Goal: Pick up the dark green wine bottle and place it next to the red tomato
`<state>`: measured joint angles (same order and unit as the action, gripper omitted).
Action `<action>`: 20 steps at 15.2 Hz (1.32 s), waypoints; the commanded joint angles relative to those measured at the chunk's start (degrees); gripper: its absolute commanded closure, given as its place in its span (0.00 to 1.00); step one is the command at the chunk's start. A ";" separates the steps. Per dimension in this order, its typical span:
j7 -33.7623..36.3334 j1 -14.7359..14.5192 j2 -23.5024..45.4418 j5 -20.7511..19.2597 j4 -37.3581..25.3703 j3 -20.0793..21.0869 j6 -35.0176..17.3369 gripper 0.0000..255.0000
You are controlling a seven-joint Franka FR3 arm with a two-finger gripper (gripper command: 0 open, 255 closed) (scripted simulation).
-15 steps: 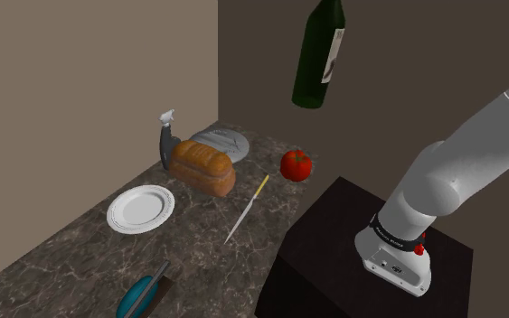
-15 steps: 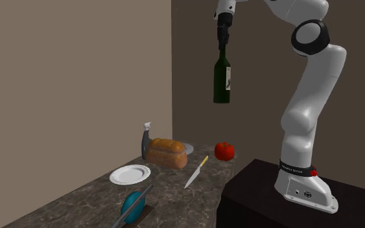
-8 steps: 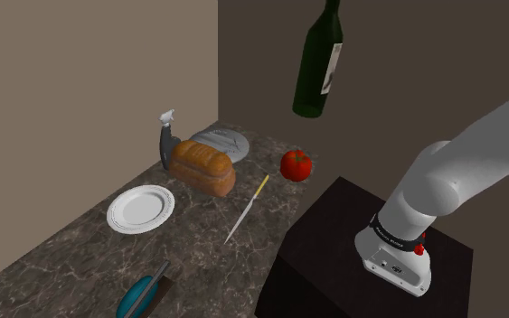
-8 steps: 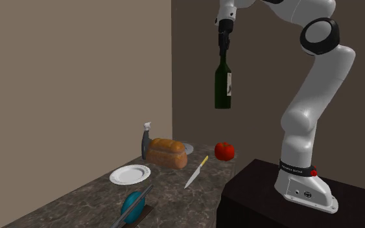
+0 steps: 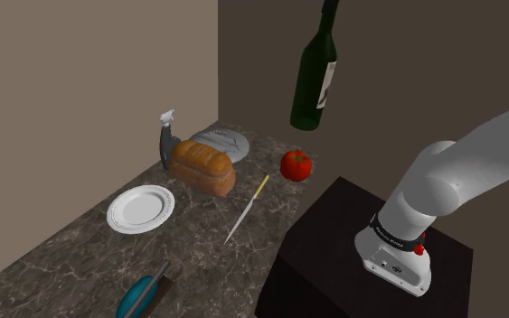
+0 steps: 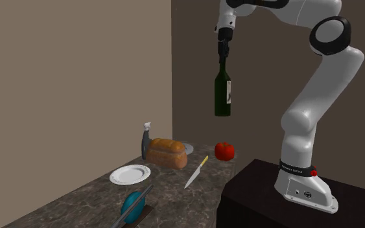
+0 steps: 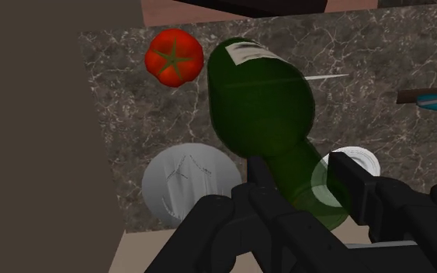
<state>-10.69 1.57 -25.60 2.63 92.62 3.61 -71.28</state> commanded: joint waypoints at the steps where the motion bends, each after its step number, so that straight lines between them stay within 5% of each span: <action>1: -0.10 -0.02 -1.29 0.04 3.05 -0.03 -1.82 1.00; 20: -0.68 -0.22 -9.18 0.40 25.22 0.07 -16.10 1.00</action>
<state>-11.42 1.38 -34.52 2.99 116.95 3.60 -86.71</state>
